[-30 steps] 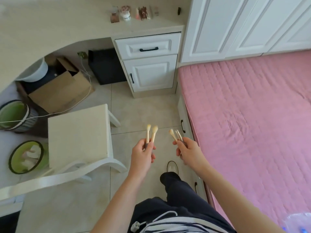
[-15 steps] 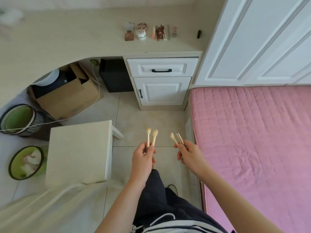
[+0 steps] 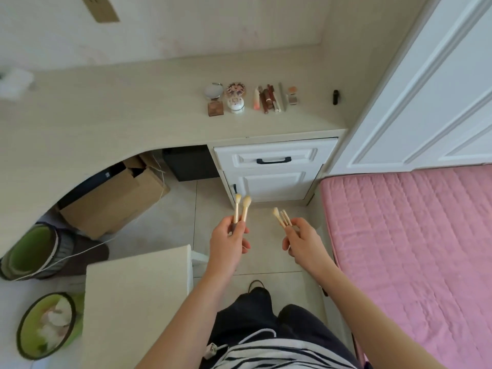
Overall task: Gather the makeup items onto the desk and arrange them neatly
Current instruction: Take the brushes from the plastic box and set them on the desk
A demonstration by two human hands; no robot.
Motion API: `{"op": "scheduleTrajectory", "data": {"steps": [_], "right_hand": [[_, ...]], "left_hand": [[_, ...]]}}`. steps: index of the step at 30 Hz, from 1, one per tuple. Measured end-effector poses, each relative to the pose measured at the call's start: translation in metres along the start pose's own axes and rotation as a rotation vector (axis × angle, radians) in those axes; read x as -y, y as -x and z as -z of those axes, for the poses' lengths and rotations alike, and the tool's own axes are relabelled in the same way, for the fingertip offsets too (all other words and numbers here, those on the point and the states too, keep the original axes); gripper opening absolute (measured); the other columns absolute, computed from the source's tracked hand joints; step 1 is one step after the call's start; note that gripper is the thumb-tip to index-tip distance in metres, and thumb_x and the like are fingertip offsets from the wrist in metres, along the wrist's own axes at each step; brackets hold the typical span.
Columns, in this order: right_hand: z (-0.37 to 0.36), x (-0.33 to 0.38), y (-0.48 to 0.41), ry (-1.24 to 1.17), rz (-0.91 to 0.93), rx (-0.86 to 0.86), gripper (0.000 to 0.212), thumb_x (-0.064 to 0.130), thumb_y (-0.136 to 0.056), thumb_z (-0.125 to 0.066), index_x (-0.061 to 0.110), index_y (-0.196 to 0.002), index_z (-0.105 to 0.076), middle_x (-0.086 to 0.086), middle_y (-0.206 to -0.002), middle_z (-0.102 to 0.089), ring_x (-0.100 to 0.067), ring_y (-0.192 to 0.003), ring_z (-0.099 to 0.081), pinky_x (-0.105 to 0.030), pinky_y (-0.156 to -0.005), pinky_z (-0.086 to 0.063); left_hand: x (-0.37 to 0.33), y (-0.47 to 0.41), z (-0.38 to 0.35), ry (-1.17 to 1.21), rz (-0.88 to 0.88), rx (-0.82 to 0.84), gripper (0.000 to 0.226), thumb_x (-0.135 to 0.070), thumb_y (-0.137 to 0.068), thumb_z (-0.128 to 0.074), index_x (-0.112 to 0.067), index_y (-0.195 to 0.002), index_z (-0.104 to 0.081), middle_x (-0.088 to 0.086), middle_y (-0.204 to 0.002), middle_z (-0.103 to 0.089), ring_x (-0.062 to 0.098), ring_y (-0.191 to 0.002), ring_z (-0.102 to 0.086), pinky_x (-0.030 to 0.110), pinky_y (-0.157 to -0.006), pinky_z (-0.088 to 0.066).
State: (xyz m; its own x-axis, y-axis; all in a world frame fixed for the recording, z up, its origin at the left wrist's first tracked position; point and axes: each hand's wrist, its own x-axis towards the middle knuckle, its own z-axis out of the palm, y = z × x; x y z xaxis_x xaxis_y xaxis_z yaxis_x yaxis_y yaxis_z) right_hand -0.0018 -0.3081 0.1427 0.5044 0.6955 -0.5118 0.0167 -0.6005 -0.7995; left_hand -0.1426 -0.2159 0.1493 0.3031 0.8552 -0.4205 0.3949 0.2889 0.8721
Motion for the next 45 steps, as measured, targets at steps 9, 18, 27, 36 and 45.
{"op": "scheduleTrajectory", "data": {"steps": [9, 18, 27, 36, 45], "right_hand": [[-0.002, 0.044, -0.072, -0.040, -0.078, -0.084, 0.019, 0.019, -0.099, -0.036, 0.017, -0.109, -0.052, -0.002, -0.067, -0.065, -0.011, -0.051, -0.047, -0.023, -0.046, -0.038], [0.038, 0.079, -0.164, 0.018, -0.057, -0.060, 0.018, 0.019, -0.099, -0.036, 0.018, -0.110, -0.051, -0.004, -0.069, -0.066, -0.011, -0.053, -0.047, -0.025, -0.049, -0.038], [0.098, 0.136, -0.270, 0.061, -0.054, 0.006, 0.018, 0.021, -0.098, -0.042, 0.013, -0.101, -0.058, 0.000, -0.065, -0.065, -0.013, -0.055, -0.047, -0.029, -0.057, -0.038], [0.128, 0.155, -0.343, 0.050, -0.126, -0.026, 0.017, 0.022, -0.097, -0.042, 0.017, -0.100, -0.058, 0.000, -0.067, -0.065, -0.016, -0.054, -0.046, -0.030, -0.052, -0.037], [0.141, 0.160, -0.390, -0.119, -0.265, -0.208, 0.016, 0.013, -0.097, -0.042, 0.011, -0.109, -0.053, -0.007, -0.069, -0.067, -0.019, -0.051, -0.056, -0.026, -0.045, -0.040]], "left_hand": [[-0.037, -0.093, 0.003, 0.018, 0.023, 0.013, 0.010, -0.023, -0.097, -0.051, -0.022, -0.095, -0.061, 0.006, -0.088, -0.063, 0.006, -0.053, -0.059, 0.019, -0.054, -0.053], [-0.078, -0.180, -0.031, 0.063, 0.058, -0.026, 0.011, -0.019, -0.096, -0.051, -0.016, -0.098, -0.062, 0.009, -0.088, -0.064, 0.009, -0.052, -0.055, 0.022, -0.053, -0.052], [-0.142, -0.268, -0.086, 0.101, 0.094, -0.079, 0.012, -0.018, -0.096, -0.052, -0.012, -0.094, -0.062, 0.009, -0.087, -0.067, 0.012, -0.054, -0.064, 0.026, -0.057, -0.057], [-0.176, -0.334, -0.127, -0.021, 0.102, 0.065, 0.016, -0.017, -0.093, -0.055, -0.014, -0.082, -0.066, -0.004, -0.075, -0.074, 0.015, -0.072, -0.067, 0.034, -0.074, -0.055], [-0.198, -0.392, -0.161, -0.141, 0.121, 0.261, 0.017, -0.018, -0.092, -0.054, -0.009, -0.089, -0.069, -0.001, -0.080, -0.073, -0.003, -0.057, -0.059, 0.014, -0.054, -0.042]]}}
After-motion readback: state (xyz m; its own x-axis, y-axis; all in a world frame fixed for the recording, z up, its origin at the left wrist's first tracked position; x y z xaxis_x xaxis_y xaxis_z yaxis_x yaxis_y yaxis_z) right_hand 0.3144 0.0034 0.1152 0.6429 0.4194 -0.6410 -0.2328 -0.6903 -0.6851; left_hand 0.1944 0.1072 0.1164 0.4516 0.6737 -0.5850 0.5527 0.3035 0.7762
